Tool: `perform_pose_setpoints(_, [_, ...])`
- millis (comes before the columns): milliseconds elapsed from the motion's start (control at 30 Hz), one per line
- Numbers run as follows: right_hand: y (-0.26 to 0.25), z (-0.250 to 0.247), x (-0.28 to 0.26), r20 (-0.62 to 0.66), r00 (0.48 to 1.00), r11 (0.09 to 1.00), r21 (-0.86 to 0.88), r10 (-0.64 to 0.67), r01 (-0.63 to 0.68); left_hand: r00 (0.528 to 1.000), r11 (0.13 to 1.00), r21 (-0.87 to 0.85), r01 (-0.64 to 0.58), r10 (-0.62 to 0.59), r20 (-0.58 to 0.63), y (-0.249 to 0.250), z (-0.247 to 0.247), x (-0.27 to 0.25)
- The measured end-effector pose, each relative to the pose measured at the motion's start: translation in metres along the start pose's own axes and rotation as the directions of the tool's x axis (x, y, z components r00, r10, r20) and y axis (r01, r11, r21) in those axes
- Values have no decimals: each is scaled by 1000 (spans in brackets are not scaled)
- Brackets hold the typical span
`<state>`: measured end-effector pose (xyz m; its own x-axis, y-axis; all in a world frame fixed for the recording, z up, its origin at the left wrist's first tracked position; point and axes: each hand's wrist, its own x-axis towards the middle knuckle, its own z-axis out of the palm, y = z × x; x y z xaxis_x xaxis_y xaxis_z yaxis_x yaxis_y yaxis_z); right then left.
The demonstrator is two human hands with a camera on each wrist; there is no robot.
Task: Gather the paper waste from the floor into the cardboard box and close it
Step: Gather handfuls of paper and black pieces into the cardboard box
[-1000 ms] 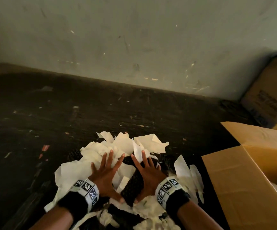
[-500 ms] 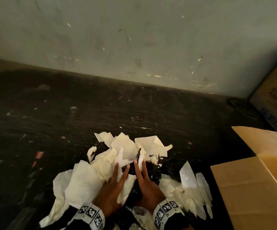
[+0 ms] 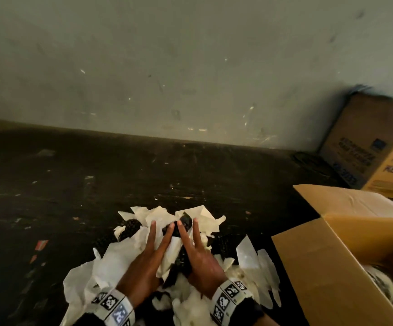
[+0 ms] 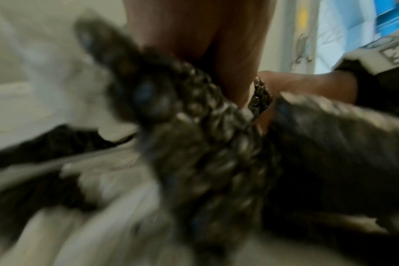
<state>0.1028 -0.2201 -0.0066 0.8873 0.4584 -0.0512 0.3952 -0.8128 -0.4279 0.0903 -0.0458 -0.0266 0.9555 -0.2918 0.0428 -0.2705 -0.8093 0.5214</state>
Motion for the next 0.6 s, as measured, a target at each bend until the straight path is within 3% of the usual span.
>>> perform_pose_setpoints(133, [-6,-50,-16,-148,984,995,7,-100,103,991,993,-35,-108,105,-83,44,-41,-3])
perform_pose_setpoints(267, [0,-110,-35,-289,932,975,-17,-217,222,965,980,30,-198,200,-169,97,-75,6])
perform_pose_setpoints(400, [16,-172,-63,-394,876,960,-71,-277,271,949,965,82,-248,259,-181,162,-100,29])
perform_pose_setpoints(467, [34,-204,-82,-430,853,955,-112,-296,275,924,948,116,-296,315,-215,204,-103,43])
perform_pose_setpoints(533, [61,-234,-104,-455,835,951,-162,-308,262,857,903,198,-381,425,-290,249,-95,55])
perform_pose_setpoints(600, [93,-264,-131,-463,828,948,-197,-315,250,857,902,189,-387,428,-288,295,-79,66])
